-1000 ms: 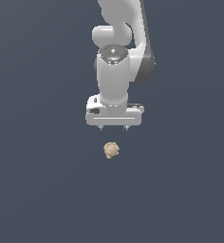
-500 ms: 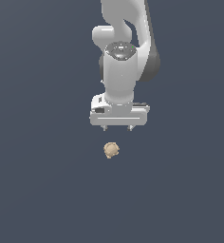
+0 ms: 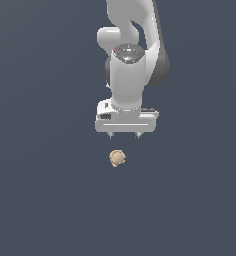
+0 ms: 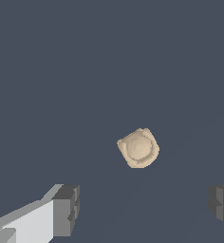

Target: Pick up the object and move it to a goal position.

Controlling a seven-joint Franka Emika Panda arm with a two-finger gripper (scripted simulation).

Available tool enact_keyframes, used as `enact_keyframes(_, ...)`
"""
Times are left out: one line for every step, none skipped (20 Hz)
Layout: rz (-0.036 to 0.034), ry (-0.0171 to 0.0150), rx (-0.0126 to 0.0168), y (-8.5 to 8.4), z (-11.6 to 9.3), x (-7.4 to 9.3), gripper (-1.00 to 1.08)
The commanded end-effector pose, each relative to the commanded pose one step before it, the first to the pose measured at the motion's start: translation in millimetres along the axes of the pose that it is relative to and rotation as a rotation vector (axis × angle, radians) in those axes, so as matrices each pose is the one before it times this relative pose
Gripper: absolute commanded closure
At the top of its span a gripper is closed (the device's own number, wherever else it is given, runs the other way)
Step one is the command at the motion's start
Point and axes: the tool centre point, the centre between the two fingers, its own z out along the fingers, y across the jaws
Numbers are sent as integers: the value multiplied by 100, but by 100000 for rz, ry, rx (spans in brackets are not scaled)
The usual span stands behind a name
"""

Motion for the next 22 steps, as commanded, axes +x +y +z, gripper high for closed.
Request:
enact_keyframes(-1085, -175, -69, 78, 264, 9, -92)
enact_keyframes(-736, -97, -36, 49, 164, 10, -92)
enact_keyframes(-859, -115, -40, 58, 192, 10, -92)
enact_keyframes(-984, -133, -43, 65, 220, 10, -92)
enact_keyframes(-1098, -147, -45, 75, 246, 10, -92)
enact_keyframes(-1231, -162, -48, 80, 274, 11, -92)
enact_keyframes(-1358, -177, -48, 86, 302, 11, -92)
enact_keyframes(-1473, -193, -46, 94, 328, 9, -92)
enact_keyframes(-1598, -211, -42, 101, 357, 6, -92)
enact_keyframes(-1722, -228, -37, 109, 385, 3, -92)
enact_keyframes(-1847, -244, -31, 117, 414, -1, -92)
enact_keyframes(-1978, -261, -22, 122, 443, -5, -92)
enact_keyframes(-2107, -277, -11, 129, 473, -10, -92)
enact_keyframes(-2237, -292, 2, 135, 502, -17, -92)
enact_keyframes(-2366, -307, 17, 141, 532, -24, -92)
enact_keyframes(-2496, -320, 35, 145, 562, -32, -92)
enact_keyframes(-2531, -321, 53, 145, 571, -40, -92)
enact_keyframes(-2419, -302, 67, 134, 546, -44, -92)
enact_keyframes(-2288, -281, 78, 124, 517, -48, -92)
enact_keyframes(-2158, -260, 86, 113, 488, -50, -92)
enact_keyframes(-2026, -239, 92, 104, 459, -51, -92)
enact_keyframes(-1894, -219, 96, 95, 429, -52, -92)
